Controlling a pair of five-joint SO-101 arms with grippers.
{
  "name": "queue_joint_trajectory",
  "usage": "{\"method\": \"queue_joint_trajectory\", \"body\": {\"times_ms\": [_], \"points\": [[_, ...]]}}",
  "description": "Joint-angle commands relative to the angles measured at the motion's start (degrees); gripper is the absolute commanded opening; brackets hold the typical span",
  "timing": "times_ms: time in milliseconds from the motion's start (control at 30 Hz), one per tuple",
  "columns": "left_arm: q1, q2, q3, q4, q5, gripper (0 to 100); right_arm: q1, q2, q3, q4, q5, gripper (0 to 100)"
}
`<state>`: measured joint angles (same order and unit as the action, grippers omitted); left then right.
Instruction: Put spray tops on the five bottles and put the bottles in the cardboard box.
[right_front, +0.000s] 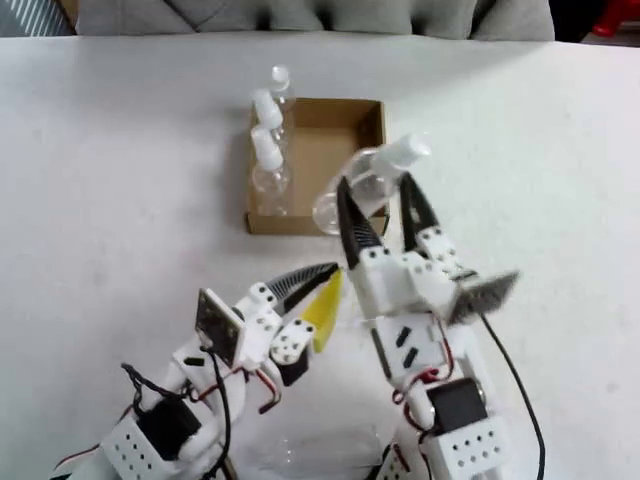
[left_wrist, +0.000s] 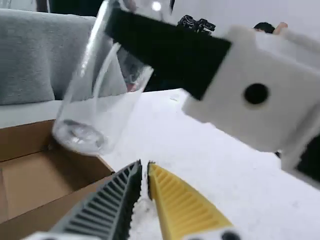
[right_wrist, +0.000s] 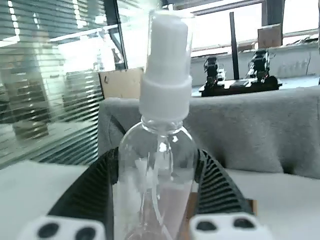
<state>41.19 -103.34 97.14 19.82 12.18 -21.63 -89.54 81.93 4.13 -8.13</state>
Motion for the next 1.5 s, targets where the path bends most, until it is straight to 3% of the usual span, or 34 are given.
{"method": "queue_joint_trajectory", "body": {"times_ms": [0, 133, 367, 800, 1000, 1167, 1333, 1467], "points": [[2.59, -0.04, -0.09, 0.44, 0.70, 2, -5.32, 11.56, -8.79, -2.15, -0.62, 1.5], [1.80, -0.04, -0.09, 0.44, 0.70, 2, -8.75, 16.40, -13.45, 1.36, -0.62, 1.5], [-3.30, -0.04, -0.09, 0.44, 0.70, 2, -12.62, 14.90, -22.33, 21.41, -0.62, 1.5], [-4.18, 0.31, -0.09, 0.44, 0.70, 2, -12.88, 14.55, -34.55, 43.47, -0.53, 1.5], [-4.18, 0.31, -0.09, 2.64, 0.70, 2, -10.95, 15.08, -35.52, 41.98, 0.00, 1.5], [-6.99, 0.04, -0.09, 9.05, 0.53, 2, -4.44, 16.84, -34.81, 36.18, 6.15, 1.5], [-18.86, -0.04, -0.09, 16.79, -6.07, 2, 2.51, 26.15, -34.81, 29.49, 6.33, 1.5], [-30.46, -0.04, -0.09, 20.48, -6.77, 2, 6.90, 36.62, -34.81, 21.49, 6.33, 1.5]]}}
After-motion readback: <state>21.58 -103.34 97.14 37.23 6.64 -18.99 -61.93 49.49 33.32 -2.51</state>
